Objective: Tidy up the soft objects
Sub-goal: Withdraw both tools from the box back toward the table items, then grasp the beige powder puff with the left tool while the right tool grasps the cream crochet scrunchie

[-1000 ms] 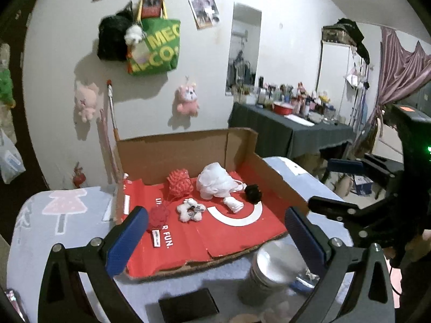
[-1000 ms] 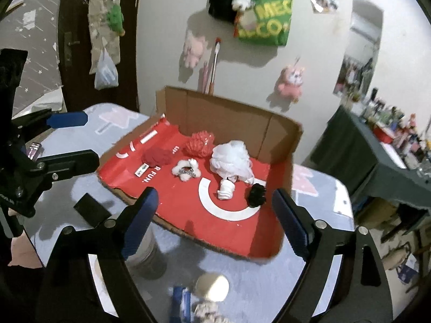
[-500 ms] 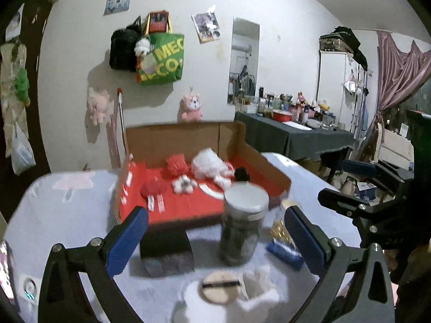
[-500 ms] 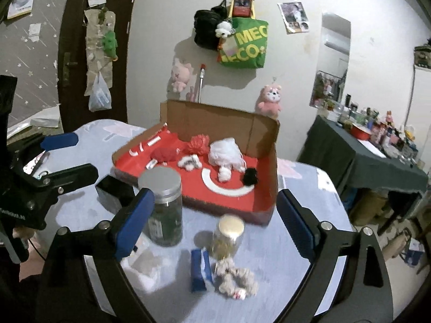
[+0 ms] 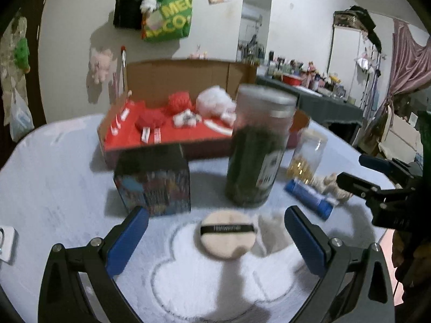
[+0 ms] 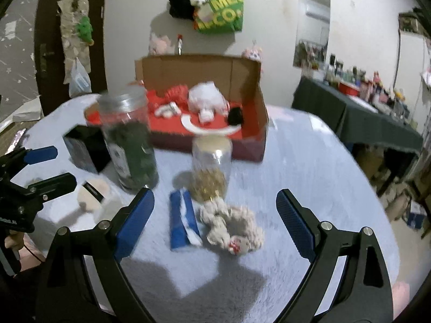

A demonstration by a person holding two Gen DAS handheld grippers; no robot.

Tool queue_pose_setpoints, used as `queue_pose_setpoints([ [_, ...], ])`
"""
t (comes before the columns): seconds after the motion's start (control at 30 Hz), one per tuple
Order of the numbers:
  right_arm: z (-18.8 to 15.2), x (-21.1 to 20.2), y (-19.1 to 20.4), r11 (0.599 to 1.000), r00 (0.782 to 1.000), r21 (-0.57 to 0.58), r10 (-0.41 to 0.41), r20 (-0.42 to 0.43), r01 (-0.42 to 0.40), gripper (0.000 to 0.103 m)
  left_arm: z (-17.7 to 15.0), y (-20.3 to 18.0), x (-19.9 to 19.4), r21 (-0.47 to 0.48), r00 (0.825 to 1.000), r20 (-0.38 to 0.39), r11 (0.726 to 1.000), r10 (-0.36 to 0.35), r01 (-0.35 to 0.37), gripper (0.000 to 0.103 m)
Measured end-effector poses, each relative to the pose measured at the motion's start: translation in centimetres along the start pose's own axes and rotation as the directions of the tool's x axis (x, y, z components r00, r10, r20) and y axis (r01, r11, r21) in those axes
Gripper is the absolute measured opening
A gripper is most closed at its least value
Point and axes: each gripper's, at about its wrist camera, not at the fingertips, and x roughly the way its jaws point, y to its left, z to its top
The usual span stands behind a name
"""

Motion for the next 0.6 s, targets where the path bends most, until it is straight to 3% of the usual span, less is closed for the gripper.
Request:
queue_pose_setpoints([
  [0.43, -1.8, 3.2, -3.0, 0.997, 0.996, 0.071, 0.025, -0.09, -0.018, 0.093, -1.1, 0.7, 2.9, 0.034, 0.989, -0.15, 0.999, -0.019, 0.024, 0.103],
  [0.6, -2.0, 4.0, -3.7, 0.994, 0.99, 0.091, 0.074, -0.12, -0.063, 0.091, -1.0, 0.5, 3.8, 0.048, 0.982, -0.19, 0.999, -0.016, 0.025, 0.094],
])
